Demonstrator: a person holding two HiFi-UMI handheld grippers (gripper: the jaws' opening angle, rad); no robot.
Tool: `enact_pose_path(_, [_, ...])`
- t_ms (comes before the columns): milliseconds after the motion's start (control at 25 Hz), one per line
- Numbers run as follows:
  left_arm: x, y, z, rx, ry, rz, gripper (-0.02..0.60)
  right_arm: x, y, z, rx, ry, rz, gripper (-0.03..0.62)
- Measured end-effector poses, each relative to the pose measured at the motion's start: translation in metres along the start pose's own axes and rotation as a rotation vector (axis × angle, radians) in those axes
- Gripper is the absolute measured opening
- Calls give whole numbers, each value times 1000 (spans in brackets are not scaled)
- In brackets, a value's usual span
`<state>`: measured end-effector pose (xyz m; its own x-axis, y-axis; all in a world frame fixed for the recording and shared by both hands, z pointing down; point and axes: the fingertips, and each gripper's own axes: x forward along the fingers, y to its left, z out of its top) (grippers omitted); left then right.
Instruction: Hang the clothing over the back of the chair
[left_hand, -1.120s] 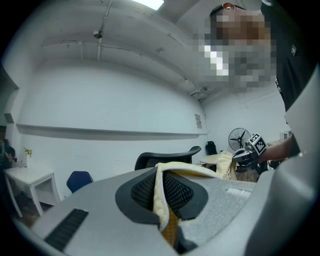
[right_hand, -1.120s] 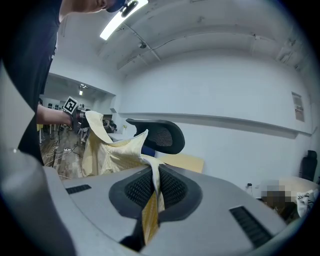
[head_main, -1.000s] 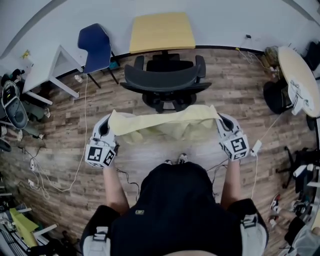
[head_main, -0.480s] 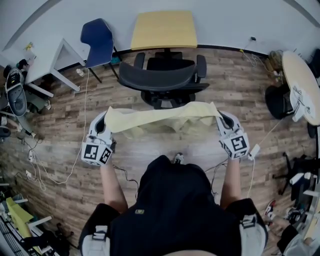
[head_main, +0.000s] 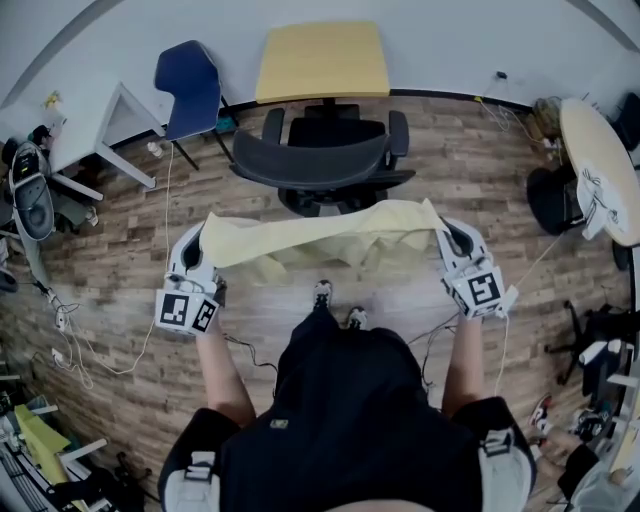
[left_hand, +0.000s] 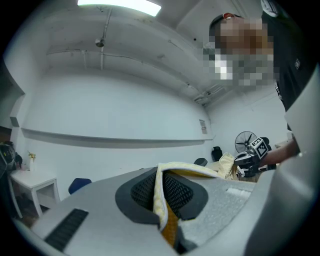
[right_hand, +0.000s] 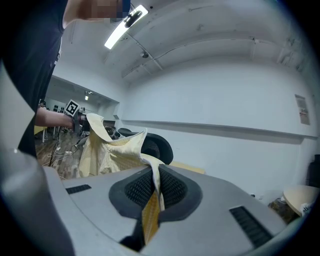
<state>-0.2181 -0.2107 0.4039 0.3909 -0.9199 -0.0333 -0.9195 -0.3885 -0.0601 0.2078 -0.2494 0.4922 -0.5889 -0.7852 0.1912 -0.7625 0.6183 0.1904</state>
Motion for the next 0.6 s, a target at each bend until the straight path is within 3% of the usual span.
enact_pose_path(240, [25, 21, 13, 4, -31, -39, 3, 12, -5, 8, 8, 5, -36, 2])
enact_pose_path(400, [44, 35, 22, 6, -58, -69, 3, 25, -11, 21, -12, -47, -51, 2])
enact_pose_path(600, [64, 57, 35, -10, -99, -115, 3, 40, -14, 29, -45, 9, -121, 2])
